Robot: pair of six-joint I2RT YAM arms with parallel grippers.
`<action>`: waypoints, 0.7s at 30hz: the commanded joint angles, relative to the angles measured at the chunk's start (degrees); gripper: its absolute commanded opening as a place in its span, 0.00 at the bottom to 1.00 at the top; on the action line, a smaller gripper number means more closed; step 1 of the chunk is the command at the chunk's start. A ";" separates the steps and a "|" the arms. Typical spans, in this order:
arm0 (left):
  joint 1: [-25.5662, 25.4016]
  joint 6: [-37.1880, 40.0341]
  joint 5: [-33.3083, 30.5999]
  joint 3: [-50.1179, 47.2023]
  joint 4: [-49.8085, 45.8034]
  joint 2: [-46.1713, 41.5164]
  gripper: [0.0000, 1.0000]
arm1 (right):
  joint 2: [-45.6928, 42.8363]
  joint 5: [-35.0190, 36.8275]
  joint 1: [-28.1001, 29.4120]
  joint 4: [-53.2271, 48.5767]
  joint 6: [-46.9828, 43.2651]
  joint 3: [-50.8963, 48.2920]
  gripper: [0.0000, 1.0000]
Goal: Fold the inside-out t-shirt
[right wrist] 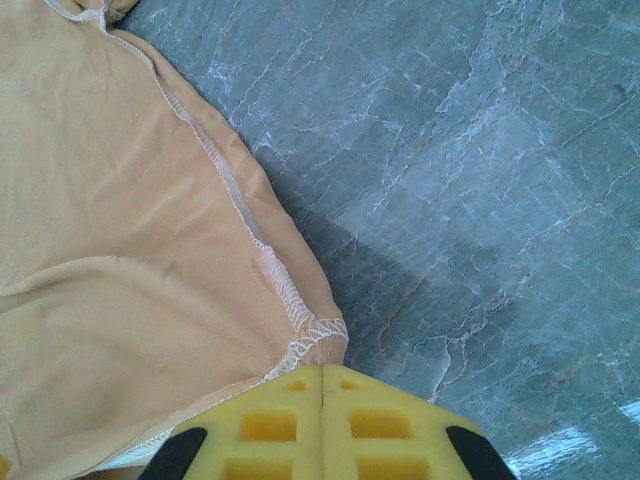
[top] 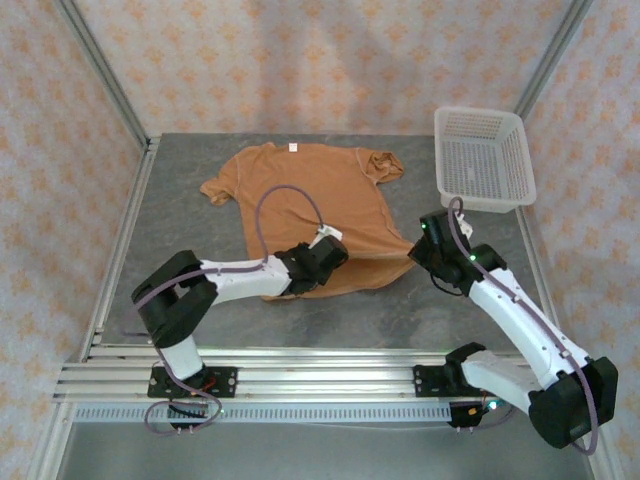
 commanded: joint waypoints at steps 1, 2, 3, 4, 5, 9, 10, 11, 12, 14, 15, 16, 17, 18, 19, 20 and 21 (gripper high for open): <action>0.78 -3.54 -2.98 -2.81 -4.41 -3.79 0.41 | -0.43 2.15 -0.60 -1.44 -1.17 1.61 0.00; 0.80 -4.02 -2.97 -3.51 -4.90 -4.54 0.41 | -0.43 1.93 -0.63 -1.28 -1.09 1.61 0.00; 0.84 -4.66 -2.94 -4.20 -5.26 -5.24 0.41 | -0.36 1.74 -0.62 -1.14 -1.00 1.61 0.00; 0.81 -5.20 -2.61 -4.98 -5.25 -5.90 0.40 | -0.34 1.57 -0.63 -1.05 -0.97 1.53 0.00; 0.81 -5.77 -2.04 -5.96 -4.91 -6.60 0.38 | -0.34 1.50 -0.63 -0.87 -0.91 1.52 0.00; 0.80 -7.57 -1.61 -8.51 -4.87 -7.68 0.31 | 0.14 1.43 -0.58 -0.74 -0.91 1.52 0.00; 0.87 -7.81 -1.57 -8.93 -5.17 -7.84 0.27 | 0.26 1.26 -0.61 -0.75 -0.99 1.60 0.00; 0.86 -7.75 -1.32 -9.32 -5.29 -8.23 0.21 | 0.44 1.08 -0.58 -0.55 -0.91 1.57 0.00; 0.88 -7.66 -0.84 -9.59 -5.54 -8.58 0.14 | 0.61 0.95 -0.57 -0.35 -0.91 1.45 0.00; 0.89 -7.68 0.51 -8.68 -6.90 -9.07 0.00 | 0.99 0.70 -0.63 0.24 -0.82 1.05 0.00; 0.90 -7.89 1.08 -7.57 -8.26 -9.23 0.00 | 1.27 0.53 -0.57 0.56 -0.78 0.94 0.00; 0.89 -8.20 2.33 -5.62 -10.34 -9.35 0.00 | 1.56 0.35 -0.63 1.04 -0.72 0.86 0.00; 0.89 -8.33 4.10 -3.12 -12.53 -9.52 0.00 | 2.04 0.32 -0.62 1.29 -0.76 0.83 0.00; 0.90 -8.81 5.93 -0.61 -14.52 -9.53 0.00 | 2.54 0.66 -0.61 1.62 -0.88 0.86 0.00; 0.89 -10.06 8.02 2.75 -16.90 -9.42 0.00 | 3.13 1.27 -0.86 1.84 -1.18 1.05 0.00; 0.90 -11.36 11.01 6.33 -18.73 -9.00 0.00 | 4.04 1.35 -1.60 2.40 -1.62 1.26 0.00; 0.93 -11.88 14.56 9.25 -19.48 -8.43 0.00 | 4.98 0.73 -2.96 3.21 -2.21 1.28 0.00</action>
